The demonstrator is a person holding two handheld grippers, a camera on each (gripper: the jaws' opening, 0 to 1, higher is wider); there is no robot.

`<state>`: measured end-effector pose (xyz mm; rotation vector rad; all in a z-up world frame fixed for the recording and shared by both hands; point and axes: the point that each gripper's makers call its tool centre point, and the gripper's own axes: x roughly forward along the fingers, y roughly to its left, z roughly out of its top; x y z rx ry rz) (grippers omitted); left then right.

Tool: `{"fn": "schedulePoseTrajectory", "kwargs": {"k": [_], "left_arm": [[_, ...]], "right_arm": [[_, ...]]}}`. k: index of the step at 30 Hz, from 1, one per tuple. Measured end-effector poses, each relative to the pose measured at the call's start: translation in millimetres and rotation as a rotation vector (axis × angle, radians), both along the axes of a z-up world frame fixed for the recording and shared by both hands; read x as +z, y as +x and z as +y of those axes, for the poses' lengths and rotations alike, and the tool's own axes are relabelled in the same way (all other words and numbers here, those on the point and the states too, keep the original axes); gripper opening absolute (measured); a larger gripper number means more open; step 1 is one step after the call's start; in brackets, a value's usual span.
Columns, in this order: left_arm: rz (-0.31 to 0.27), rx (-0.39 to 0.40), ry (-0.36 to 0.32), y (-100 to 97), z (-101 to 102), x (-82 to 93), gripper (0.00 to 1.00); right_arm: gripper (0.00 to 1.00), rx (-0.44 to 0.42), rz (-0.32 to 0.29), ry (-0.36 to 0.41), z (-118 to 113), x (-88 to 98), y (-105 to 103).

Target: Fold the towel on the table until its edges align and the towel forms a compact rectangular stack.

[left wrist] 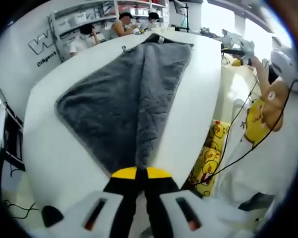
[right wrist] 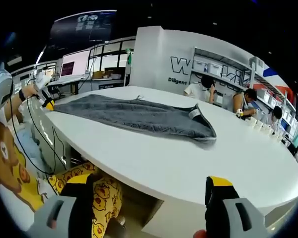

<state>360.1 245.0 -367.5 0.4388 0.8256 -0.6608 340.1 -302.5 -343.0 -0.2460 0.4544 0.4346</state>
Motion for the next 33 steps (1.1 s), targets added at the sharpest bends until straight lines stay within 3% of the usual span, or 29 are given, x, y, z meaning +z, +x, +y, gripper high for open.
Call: {"fn": "schedulePoseTrajectory", "kwargs": {"k": [12,17,24,26,29,33], "left_arm": [[-0.010,0.015,-0.022,-2.4,-1.0,0.5,0.09],[-0.015,0.010,-0.036,-5.4,-1.9,1.3,0.17],[-0.041,0.018,-0.003,-14.4,6.2,4.5,0.26],[-0.068,0.031,-0.011,-15.9,7.4,10.3,0.27],[-0.154,0.067,-0.056,-14.1,6.6,26.4,0.31],[-0.275,0.113,-0.232,-15.9,-4.9,55.8,0.46]], "right_arm": [[0.98,0.003,0.000,-0.001,1.9,2.0,1.2],[0.97,0.011,-0.001,-0.003,3.6,3.3,1.9],[0.97,0.011,-0.004,-0.002,3.3,4.9,2.0],[0.97,0.010,-0.003,-0.004,3.0,4.8,1.9],[0.97,0.013,-0.002,-0.004,3.5,5.1,1.7],[0.97,0.015,-0.002,-0.006,3.8,5.9,1.9]]}}
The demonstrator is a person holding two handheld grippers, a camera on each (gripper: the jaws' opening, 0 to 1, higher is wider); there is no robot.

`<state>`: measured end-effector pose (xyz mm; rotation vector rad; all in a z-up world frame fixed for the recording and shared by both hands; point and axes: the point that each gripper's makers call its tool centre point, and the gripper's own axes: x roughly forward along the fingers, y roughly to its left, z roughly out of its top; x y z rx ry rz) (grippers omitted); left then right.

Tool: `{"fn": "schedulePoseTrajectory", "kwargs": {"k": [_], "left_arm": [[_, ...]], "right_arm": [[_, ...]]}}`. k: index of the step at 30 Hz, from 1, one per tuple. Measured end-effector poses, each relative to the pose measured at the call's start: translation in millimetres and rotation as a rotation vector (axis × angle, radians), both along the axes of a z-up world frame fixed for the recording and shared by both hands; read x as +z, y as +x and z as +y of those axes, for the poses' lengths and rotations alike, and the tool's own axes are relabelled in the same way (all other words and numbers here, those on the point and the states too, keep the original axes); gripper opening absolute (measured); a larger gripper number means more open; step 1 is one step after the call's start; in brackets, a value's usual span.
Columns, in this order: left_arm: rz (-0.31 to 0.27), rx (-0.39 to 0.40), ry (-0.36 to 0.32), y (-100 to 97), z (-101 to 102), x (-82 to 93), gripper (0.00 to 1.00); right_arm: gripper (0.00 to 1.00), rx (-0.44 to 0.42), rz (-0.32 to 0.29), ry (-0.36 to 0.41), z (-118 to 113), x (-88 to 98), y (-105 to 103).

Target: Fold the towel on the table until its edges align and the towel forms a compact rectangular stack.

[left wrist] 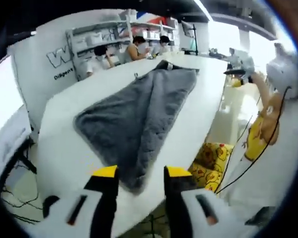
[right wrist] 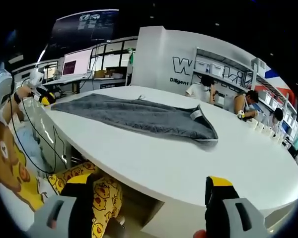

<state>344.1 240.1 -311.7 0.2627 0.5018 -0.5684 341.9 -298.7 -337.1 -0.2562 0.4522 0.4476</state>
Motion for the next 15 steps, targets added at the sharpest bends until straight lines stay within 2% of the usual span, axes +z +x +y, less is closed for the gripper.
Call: {"fn": "schedulePoseTrajectory", "kwargs": {"k": [1,3,11,15], "left_arm": [[-0.022,0.008,-0.042,-1.6,-3.3,5.6,0.51],[-0.061,0.009,-0.079,-8.0,-9.5,13.1,0.63],[-0.100,0.022,-0.101,-25.7,-31.4,15.3,0.90],[-0.118,0.034,-0.121,-30.9,-39.2,17.2,0.99]], "right_arm": [[0.97,-0.001,0.000,0.000,0.1,0.2,0.2],[0.97,-0.002,0.000,-0.005,-0.1,0.8,1.1],[0.97,0.009,-0.001,-0.011,3.9,3.1,3.2],[0.97,0.012,0.002,-0.020,3.2,3.6,3.1]]}}
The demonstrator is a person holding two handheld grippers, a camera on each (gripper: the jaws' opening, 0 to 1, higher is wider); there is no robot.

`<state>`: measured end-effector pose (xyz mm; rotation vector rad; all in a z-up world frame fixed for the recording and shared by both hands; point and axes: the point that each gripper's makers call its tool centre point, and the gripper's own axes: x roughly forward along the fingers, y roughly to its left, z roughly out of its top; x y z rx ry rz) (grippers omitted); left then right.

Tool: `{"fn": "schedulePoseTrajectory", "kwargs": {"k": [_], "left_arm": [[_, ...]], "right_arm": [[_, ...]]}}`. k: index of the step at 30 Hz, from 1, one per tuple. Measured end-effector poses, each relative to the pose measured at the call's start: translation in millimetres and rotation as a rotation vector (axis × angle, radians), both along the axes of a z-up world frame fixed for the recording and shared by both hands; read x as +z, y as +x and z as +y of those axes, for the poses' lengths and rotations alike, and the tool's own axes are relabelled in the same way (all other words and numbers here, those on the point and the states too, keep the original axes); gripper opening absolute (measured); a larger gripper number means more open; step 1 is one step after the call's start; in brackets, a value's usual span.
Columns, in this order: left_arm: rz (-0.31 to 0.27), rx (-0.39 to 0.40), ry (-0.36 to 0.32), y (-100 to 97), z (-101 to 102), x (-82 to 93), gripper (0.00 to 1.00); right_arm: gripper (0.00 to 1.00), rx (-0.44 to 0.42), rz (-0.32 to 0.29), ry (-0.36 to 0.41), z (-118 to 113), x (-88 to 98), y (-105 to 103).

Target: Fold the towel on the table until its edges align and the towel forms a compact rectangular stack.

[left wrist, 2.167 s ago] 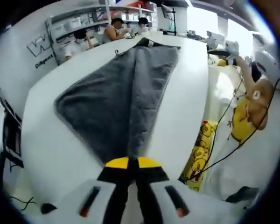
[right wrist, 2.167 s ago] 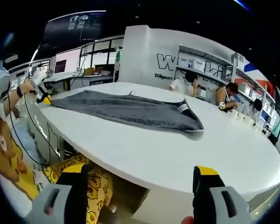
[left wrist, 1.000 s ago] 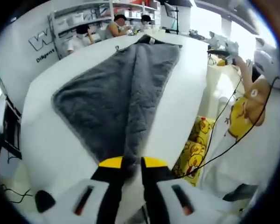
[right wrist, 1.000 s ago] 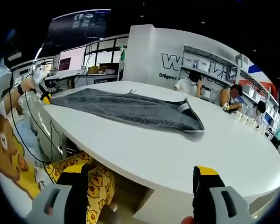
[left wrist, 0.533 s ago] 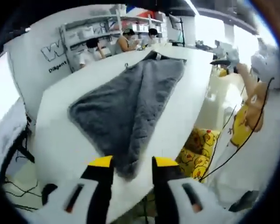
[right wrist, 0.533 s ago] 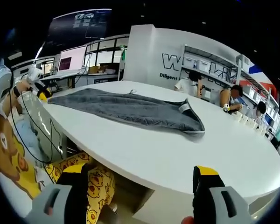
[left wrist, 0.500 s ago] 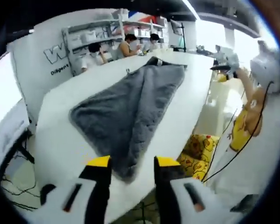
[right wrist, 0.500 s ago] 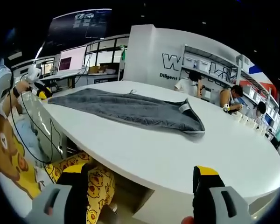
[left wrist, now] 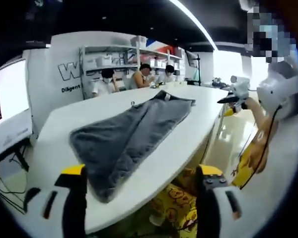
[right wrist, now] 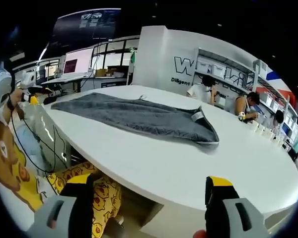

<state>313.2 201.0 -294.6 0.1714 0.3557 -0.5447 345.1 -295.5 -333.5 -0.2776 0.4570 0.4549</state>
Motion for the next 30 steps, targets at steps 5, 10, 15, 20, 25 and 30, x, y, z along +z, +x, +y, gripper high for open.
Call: {"fn": "schedulePoseTrajectory", "kwargs": {"k": [5,10,15,20,25,30], "left_arm": [[-0.019,0.023,-0.028,-4.9,-2.4,3.9,0.99],[-0.015,0.023,-0.037,-8.0,-7.1,-0.1,0.99],[-0.001,0.027,-0.026,-9.7,-7.3,-3.9,0.99],[-0.005,0.034,-0.022,-10.2,-5.1,-3.6,0.99],[0.004,0.043,-0.019,-11.0,-3.9,-6.0,0.99],[0.007,0.051,-0.019,-10.5,-3.3,-6.6,0.99]], "right_arm": [[0.97,-0.003,-0.001,-0.003,-2.8,2.2,-0.3],[0.97,-0.007,0.003,-0.009,-5.2,1.8,0.1],[0.97,-0.003,0.003,-0.018,-5.5,3.5,1.6],[0.97,0.008,0.002,-0.027,-3.8,4.6,3.0],[0.97,0.043,0.018,-0.058,-2.0,2.6,5.2],[0.97,0.100,0.028,-0.124,-2.6,6.7,16.4]]}}
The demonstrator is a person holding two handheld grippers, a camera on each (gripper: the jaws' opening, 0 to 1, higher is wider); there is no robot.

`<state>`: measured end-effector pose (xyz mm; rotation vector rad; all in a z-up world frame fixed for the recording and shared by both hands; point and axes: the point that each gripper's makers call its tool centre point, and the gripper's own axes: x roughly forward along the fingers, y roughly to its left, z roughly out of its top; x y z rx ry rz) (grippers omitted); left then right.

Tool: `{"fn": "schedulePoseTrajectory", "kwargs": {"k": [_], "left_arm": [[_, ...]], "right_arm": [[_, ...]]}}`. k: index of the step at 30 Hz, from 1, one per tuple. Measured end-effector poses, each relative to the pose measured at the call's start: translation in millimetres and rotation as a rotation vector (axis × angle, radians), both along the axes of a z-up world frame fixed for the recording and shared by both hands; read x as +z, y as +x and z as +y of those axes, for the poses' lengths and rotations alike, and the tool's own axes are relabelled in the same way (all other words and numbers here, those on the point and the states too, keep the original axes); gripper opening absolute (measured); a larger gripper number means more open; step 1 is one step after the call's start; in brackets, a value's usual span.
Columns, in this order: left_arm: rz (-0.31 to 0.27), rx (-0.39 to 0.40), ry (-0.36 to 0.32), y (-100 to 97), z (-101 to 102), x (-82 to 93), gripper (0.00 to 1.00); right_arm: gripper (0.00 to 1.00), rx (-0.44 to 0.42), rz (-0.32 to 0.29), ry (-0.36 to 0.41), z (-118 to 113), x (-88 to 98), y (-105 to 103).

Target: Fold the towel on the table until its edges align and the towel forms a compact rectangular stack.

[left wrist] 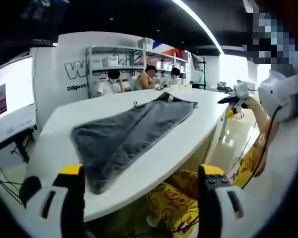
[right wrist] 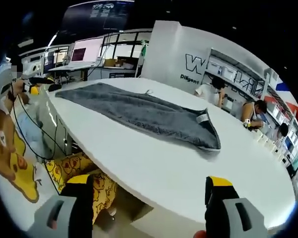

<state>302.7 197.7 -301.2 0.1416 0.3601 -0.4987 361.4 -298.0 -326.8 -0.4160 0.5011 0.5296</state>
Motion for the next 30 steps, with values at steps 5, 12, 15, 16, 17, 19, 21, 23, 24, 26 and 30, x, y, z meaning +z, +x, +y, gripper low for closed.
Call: {"fn": "schedulePoseTrajectory", "kwargs": {"k": [5,12,15,16,17,19,21,23,24,26,30], "left_arm": [[-0.003,-0.011,0.003,-1.0,-3.9,0.4,0.99],[0.011,-0.015,0.002,-1.7,-8.7,-4.7,0.99],[0.015,-0.013,0.000,-1.9,-10.0,-6.3,0.99],[0.017,-0.013,0.000,-2.0,-10.8,-7.2,0.99],[0.019,-0.012,0.000,-2.1,-11.3,-8.1,0.99],[0.022,-0.010,-0.002,-2.3,-11.9,-9.6,0.99],[0.025,-0.003,-0.005,-2.5,-11.4,-10.6,0.99],[0.029,0.002,-0.006,-2.9,-10.7,-11.9,0.99],[0.032,0.005,-0.005,-3.2,-10.4,-12.6,0.99],[0.035,0.008,-0.004,-3.8,-10.0,-13.4,0.98],[0.036,0.012,-0.008,-5.0,-10.1,-13.5,0.98]], "right_arm": [[0.94,0.077,-0.009,-0.059,-4.6,7.8,23.2],[0.72,0.111,-0.019,-0.181,-42.5,11.1,87.1],[0.62,0.154,-0.059,-0.306,-59.0,11.4,114.9],[0.55,0.170,-0.079,-0.330,-62.0,11.8,123.4],[0.47,0.167,-0.076,-0.323,-63.6,10.4,130.1],[0.37,0.195,-0.074,-0.319,-63.9,8.7,141.6],[0.38,0.204,-0.060,-0.304,-62.6,6.1,151.2],[0.37,0.229,-0.024,-0.314,-60.8,-0.7,155.8],[0.36,0.249,-0.013,-0.341,-60.4,-4.2,157.5],[0.34,0.292,0.017,-0.390,-59.1,-11.5,159.1],[0.26,0.310,0.057,-0.412,-57.1,-19.9,164.6]]}}
